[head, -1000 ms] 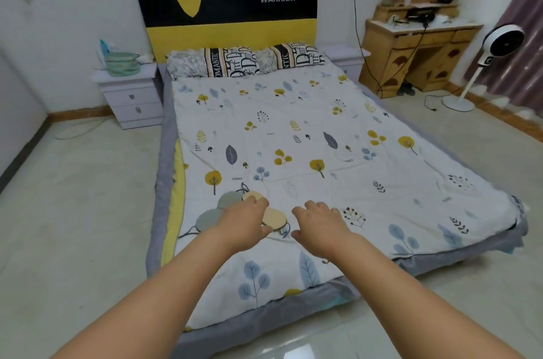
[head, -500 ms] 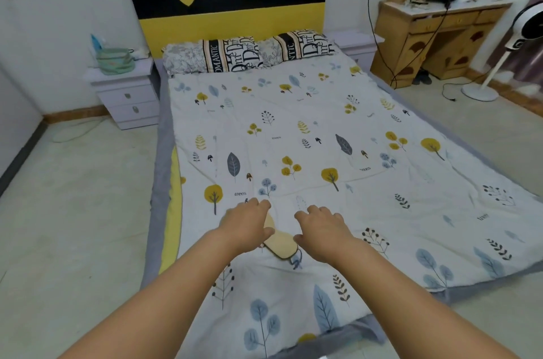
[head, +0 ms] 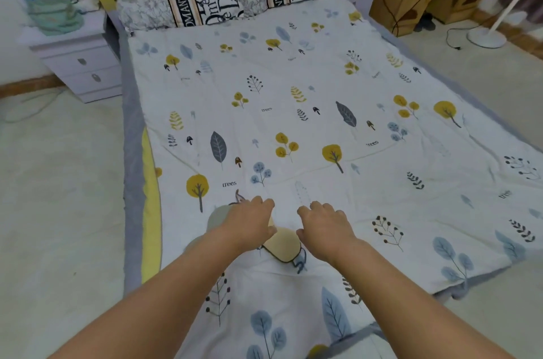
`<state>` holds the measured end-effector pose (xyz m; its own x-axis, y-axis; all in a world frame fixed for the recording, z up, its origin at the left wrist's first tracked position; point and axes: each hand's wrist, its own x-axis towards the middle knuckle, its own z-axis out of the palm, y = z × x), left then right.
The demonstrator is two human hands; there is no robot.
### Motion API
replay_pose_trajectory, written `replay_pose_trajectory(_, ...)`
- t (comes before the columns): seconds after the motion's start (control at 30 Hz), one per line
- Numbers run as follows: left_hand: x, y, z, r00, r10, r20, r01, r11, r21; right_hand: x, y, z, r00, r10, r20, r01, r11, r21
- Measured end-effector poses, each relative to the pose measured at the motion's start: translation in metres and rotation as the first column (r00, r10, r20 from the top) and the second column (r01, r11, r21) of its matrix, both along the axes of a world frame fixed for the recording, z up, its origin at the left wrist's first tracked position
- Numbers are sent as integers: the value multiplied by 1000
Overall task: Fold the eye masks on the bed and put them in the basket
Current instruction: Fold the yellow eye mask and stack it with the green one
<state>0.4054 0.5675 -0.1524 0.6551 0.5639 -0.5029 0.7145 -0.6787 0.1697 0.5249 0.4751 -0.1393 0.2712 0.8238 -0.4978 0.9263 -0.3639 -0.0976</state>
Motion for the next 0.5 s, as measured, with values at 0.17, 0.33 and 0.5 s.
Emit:
replay_pose_trajectory(0.17, 14, 15, -50, 998, 54, -23, -55, 997, -47, 13, 13, -46, 999, -26, -21, 26, 999, -19)
replay_pose_trajectory(0.33, 18, 25, -106, 994, 86, -74, -92, 993, -73, 18, 20, -101, 997, -66, -32, 64, 996, -55)
replay_pose_trajectory(0.5, 24, 36, -160, 984, 131, -124, -143, 985, -95, 16, 32, -160, 994, -96, -50, 93, 994, -59)
